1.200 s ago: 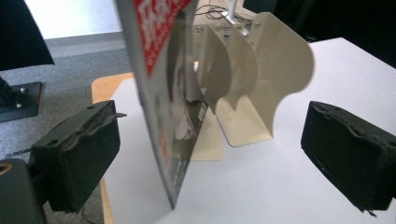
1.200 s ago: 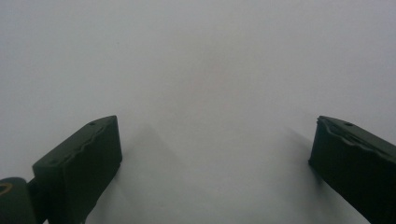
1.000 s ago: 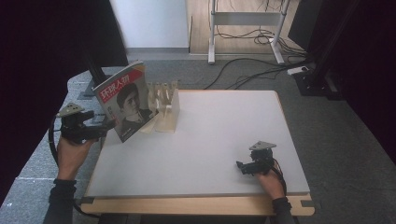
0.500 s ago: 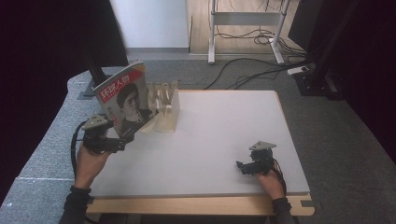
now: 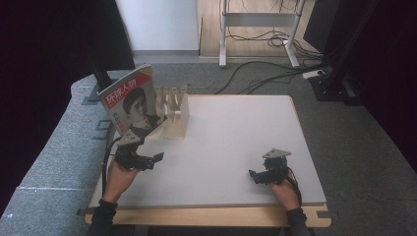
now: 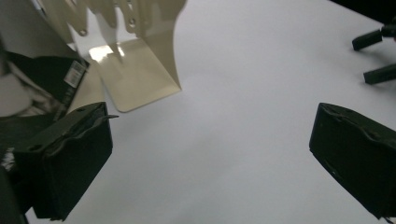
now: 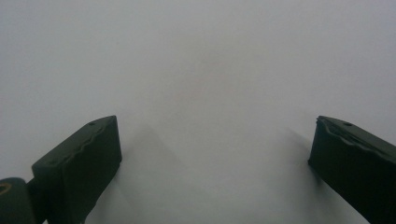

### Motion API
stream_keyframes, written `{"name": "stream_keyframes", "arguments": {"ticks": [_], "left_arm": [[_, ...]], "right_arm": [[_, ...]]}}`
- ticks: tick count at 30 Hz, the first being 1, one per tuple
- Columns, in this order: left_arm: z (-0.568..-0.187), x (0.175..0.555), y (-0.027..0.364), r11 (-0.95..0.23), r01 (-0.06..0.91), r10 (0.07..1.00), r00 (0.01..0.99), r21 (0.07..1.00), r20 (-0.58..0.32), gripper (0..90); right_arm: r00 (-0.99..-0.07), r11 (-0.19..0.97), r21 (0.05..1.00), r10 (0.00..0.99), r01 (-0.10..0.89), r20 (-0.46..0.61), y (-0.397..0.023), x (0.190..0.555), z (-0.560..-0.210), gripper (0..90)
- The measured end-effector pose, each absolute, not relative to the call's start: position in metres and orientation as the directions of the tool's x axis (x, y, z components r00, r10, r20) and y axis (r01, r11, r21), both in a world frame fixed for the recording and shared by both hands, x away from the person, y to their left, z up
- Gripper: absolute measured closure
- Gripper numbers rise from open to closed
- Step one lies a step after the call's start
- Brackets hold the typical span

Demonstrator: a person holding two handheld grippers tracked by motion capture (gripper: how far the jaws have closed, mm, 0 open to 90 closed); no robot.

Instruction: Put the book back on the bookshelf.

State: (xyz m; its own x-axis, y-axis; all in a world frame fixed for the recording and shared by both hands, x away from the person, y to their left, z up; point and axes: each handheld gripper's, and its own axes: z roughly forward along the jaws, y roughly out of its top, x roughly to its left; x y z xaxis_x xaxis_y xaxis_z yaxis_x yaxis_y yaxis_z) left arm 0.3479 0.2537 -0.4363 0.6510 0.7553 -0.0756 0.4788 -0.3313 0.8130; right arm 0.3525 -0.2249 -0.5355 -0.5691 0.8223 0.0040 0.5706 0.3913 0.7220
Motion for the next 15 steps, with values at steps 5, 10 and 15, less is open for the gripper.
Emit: {"name": "stream_keyframes", "arguments": {"ticks": [5,10,15], "left_arm": [[-0.457,0.350,0.239,-0.344,0.486,0.734,0.673,0.803,-0.093,0.0],[-0.478,0.352,0.226,-0.383,0.500,0.722,0.686,0.777,-0.085,0.0],[-0.500,0.355,0.215,-0.418,0.519,0.711,0.698,0.746,-0.087,0.0]], "right_arm": [[-0.569,0.391,0.722,0.822,0.571,0.004,-0.225,0.353,-0.536,1.4],[-0.569,0.391,0.722,0.822,0.570,0.004,-0.225,0.353,-0.536,1.4],[-0.569,0.391,0.722,0.822,0.570,0.004,-0.225,0.353,-0.536,1.4]]}}
